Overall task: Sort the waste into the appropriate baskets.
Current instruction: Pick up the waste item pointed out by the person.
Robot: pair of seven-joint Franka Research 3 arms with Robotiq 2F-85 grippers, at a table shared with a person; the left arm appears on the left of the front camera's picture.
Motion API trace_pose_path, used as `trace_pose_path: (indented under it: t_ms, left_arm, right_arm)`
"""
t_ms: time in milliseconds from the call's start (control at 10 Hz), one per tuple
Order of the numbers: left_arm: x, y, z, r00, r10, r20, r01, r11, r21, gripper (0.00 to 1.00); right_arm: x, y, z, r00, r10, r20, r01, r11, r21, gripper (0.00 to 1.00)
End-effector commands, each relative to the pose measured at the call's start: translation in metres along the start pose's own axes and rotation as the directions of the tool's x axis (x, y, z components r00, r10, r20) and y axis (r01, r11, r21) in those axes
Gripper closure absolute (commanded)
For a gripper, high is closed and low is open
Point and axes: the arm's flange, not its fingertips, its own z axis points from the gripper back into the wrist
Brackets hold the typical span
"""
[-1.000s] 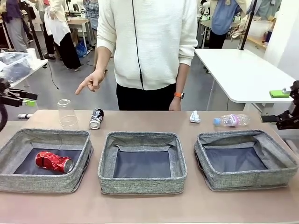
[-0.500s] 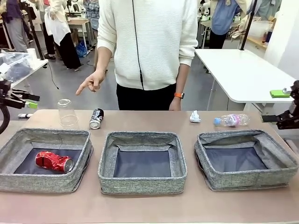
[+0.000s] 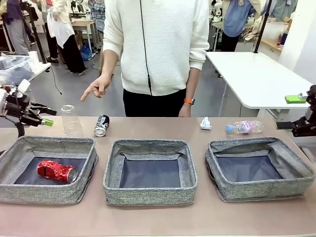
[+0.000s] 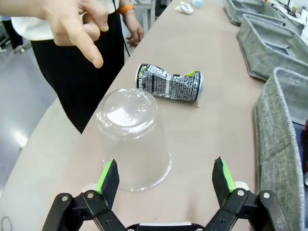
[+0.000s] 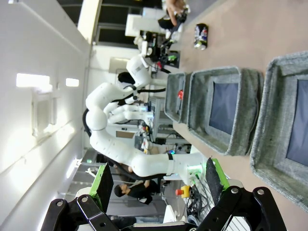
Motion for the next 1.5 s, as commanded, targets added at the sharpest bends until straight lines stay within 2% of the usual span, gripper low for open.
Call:
trace_pose_path:
  t_ms: [0, 300, 500, 800, 1400]
  left_arm:
    - [0.007, 0.005, -0.017, 0.999, -0.017, -0.047, 0.016, 1.000, -0.015, 0.00]
    - [0.013, 0.024, -0.036, 0.993, 0.106, -0.042, -0.104, 0.993, 0.058, 0.00]
    - [0.022, 0.029, -0.046, 0.993, 0.118, -0.006, -0.116, 0.988, 0.102, 0.00]
    - [0.025, 0.031, -0.064, 0.992, 0.122, 0.038, -0.125, 0.988, 0.092, 0.00]
    - [0.013, 0.025, -0.084, 0.991, 0.137, 0.013, -0.137, 0.990, 0.033, 0.00]
  right_arm:
    - [0.001, 0.003, 0.001, 1.000, 0.001, 0.002, -0.001, 1.000, 0.014, 0.00]
    - [0.001, 0.003, 0.001, 1.000, 0.001, 0.002, -0.001, 1.000, 0.014, 0.00]
    - [0.001, 0.003, 0.001, 1.000, 0.001, 0.002, -0.001, 1.000, 0.014, 0.00]
    - [0.001, 0.003, 0.001, 1.000, 0.001, 0.002, -0.001, 1.000, 0.014, 0.00]
    - [0.001, 0.003, 0.001, 1.000, 0.001, 0.002, -0.001, 1.000, 0.014, 0.00]
